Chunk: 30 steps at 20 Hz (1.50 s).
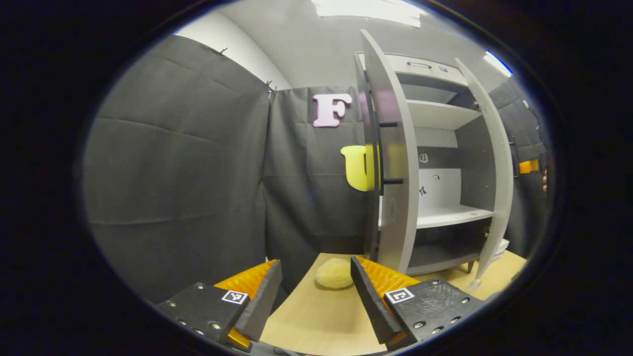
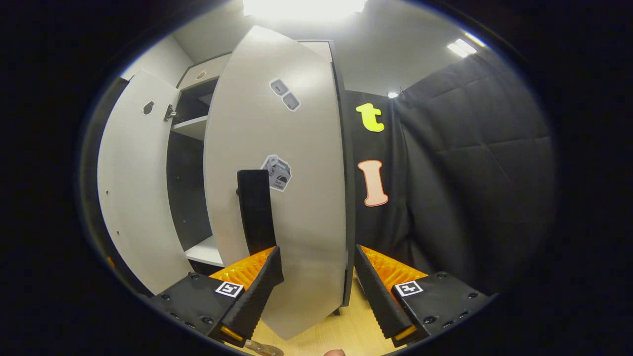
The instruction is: Grasp the bottle in the cabinet with the left hand and place it on the coaster, then close the right door with the right hand and the left door with the left hand.
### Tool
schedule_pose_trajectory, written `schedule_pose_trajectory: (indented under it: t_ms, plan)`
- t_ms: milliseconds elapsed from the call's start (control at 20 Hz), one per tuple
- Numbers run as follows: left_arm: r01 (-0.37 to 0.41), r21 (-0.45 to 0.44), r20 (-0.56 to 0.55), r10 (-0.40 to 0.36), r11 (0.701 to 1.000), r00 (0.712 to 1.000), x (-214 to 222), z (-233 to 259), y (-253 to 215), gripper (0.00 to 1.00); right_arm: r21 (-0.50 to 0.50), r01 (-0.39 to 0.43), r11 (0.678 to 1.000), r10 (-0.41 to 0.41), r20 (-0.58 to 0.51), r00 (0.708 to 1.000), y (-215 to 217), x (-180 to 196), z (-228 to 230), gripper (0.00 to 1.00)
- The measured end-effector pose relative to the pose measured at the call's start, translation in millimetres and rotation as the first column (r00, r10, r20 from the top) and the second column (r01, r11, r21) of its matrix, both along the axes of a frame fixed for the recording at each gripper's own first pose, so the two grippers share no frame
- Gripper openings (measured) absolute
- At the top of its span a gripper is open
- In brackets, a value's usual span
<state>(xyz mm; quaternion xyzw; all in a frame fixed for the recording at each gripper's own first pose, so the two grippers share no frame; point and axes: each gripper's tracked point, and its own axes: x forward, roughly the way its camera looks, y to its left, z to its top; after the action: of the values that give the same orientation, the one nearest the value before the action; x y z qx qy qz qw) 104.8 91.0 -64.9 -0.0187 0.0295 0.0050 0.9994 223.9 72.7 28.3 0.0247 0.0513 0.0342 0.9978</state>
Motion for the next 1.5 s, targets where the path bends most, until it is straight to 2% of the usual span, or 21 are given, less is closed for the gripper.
schedule_pose_trajectory:
  t_ms: [300,350,450,500,550,700,750,1350,1400,1450,1500]
  plan:
    - [-0.032,0.001,-0.008,0.032,1.0,0.999,-8,-2,14,0.85,-0.014,-0.044,0.999,0.044,-0.003,0.999,28,14,-4,0.95]
    - [-0.035,-0.003,-0.008,0.035,0.999,0.999,-8,-1,16,0.85,-0.018,-0.045,0.999,0.044,-0.002,0.999,30,15,-4,0.92]
    - [-0.036,-0.008,-0.007,0.036,0.999,0.999,-7,2,18,0.85,-0.015,-0.053,0.998,0.053,-0.003,0.999,33,14,-4,0.95]
    - [-0.034,-0.007,-0.008,0.034,0.999,0.999,-6,3,18,0.85,-0.01,-0.054,0.998,0.054,-0.005,0.999,33,13,-5,0.92]
    - [-0.031,-0.007,-0.01,0.031,0.999,0.999,-4,6,18,0.85,-0.009,-0.052,0.999,0.052,-0.007,0.999,31,11,-6,0.95]
    - [-0.015,-0.011,0.0,0.015,1.0,1.0,4,21,17,0.85,-0.02,-0.043,0.999,0.043,-0.006,0.999,25,0,-8,0.93]
    - [-0.01,-0.009,0.003,0.01,1.0,1.0,9,28,18,0.85,-0.025,-0.041,0.999,0.041,-0.007,0.999,22,-5,-10,0.96]
    - [0.072,-0.024,0.044,-0.071,0.997,0.997,67,99,19,0.85,-0.064,-0.015,0.998,0.01,-0.081,0.997,-9,-56,-51,0.96]
    - [0.079,-0.027,0.047,-0.077,0.997,0.996,72,103,16,0.85,-0.064,-0.011,0.998,0.006,-0.085,0.996,-12,-59,-54,0.93]
    - [0.088,-0.028,0.042,-0.087,0.996,0.995,77,105,12,0.85,-0.063,-0.009,0.998,0.003,-0.09,0.996,-14,-62,-56,0.96]
    - [0.089,-0.026,0.038,-0.088,0.996,0.995,84,107,9,0.85,-0.06,-0.003,0.998,-0.003,-0.095,0.995,-18,-65,-58,0.93]
